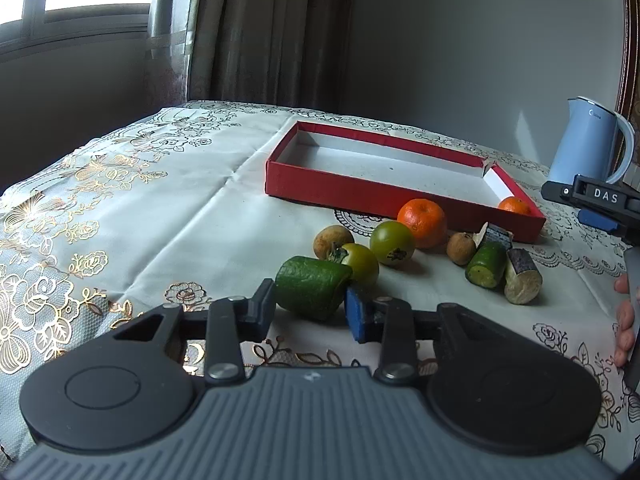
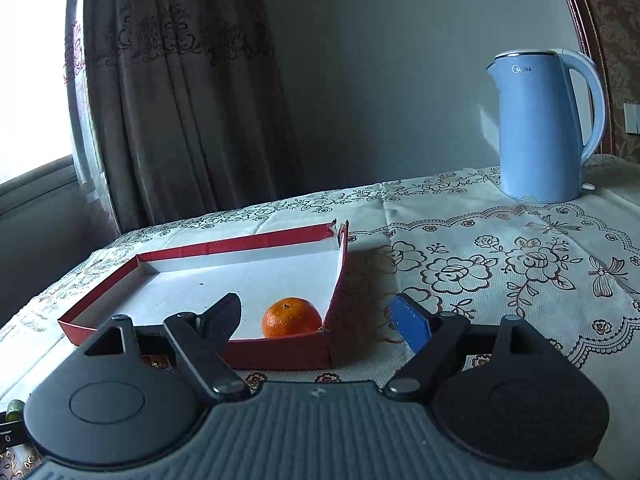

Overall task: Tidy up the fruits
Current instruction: 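Close the left gripper around the green cucumber piece, then lift the cucumber piece into the red box and open the left gripper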

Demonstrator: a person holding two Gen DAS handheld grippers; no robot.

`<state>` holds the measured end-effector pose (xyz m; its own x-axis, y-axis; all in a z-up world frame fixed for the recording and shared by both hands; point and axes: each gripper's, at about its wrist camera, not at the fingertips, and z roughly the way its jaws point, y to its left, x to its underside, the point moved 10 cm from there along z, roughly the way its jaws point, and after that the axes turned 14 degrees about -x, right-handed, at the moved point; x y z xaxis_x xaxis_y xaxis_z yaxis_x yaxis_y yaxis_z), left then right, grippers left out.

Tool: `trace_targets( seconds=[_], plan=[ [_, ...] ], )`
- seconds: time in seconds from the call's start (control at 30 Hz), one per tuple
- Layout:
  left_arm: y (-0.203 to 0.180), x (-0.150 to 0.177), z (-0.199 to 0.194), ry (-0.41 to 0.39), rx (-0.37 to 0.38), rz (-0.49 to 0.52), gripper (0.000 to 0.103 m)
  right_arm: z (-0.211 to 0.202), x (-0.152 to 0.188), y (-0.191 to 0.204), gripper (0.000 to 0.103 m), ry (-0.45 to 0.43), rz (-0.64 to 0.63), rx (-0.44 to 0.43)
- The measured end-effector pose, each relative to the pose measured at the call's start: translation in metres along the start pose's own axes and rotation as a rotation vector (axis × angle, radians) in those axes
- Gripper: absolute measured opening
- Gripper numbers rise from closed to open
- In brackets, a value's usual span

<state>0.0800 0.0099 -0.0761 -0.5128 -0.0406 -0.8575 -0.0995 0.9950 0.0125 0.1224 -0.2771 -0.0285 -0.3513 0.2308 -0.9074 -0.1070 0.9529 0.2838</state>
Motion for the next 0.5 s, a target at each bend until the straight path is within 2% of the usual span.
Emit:
trace_targets(
  seconds=[0.3,0.5],
  plan=[
    [-0.011,-0.026,-0.022,-0.084,0.01,0.034,0.027,-0.002,-0.001,-0.001,0.083,-0.016,0.012,0.0],
    [-0.032,-0.069,-0.015,-0.144,0.029,0.065,0.027,-0.002,-0.002,-0.002,0.083,-0.023,0.019,0.0]
  ],
)
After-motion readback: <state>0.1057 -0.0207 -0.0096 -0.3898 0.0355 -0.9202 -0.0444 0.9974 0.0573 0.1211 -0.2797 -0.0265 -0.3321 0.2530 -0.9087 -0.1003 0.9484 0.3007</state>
